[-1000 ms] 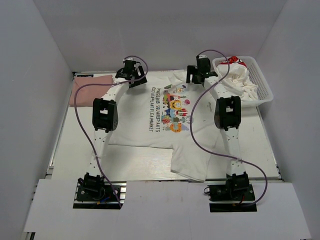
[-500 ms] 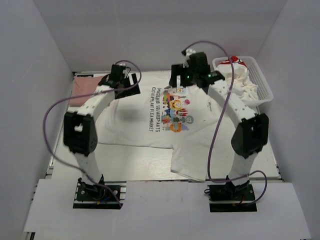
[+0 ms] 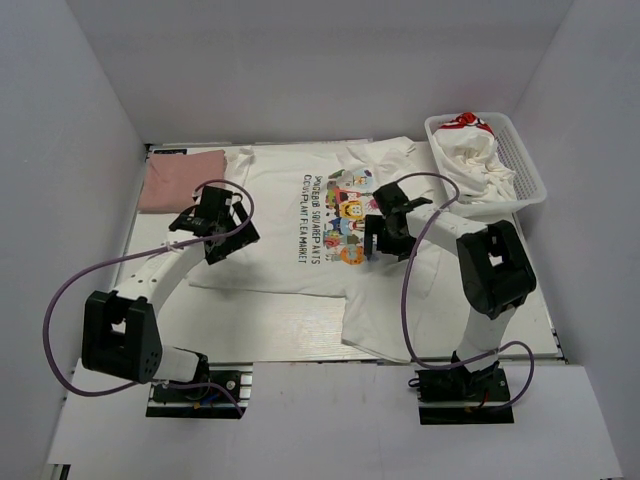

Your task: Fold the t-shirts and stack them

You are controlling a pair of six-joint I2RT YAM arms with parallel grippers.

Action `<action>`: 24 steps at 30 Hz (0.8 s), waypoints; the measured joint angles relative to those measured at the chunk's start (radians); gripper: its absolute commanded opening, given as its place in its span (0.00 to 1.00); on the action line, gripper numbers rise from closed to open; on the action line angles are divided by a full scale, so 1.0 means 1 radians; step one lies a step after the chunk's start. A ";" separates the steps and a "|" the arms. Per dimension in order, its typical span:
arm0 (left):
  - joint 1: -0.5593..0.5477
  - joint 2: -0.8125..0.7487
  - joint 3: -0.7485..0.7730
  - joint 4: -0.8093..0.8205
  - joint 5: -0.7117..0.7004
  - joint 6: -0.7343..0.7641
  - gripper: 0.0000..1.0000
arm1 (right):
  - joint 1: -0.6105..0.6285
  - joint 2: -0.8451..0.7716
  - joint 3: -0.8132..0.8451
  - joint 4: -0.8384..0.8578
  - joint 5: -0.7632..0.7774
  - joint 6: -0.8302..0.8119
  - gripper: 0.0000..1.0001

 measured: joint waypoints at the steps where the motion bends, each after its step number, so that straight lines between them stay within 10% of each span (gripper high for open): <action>1: 0.000 -0.003 -0.005 -0.006 -0.003 -0.009 1.00 | -0.003 0.001 -0.002 -0.005 0.018 0.005 0.90; 24: 0.021 0.128 0.035 -0.032 -0.126 -0.070 1.00 | -0.154 -0.082 -0.065 -0.001 0.116 -0.140 0.90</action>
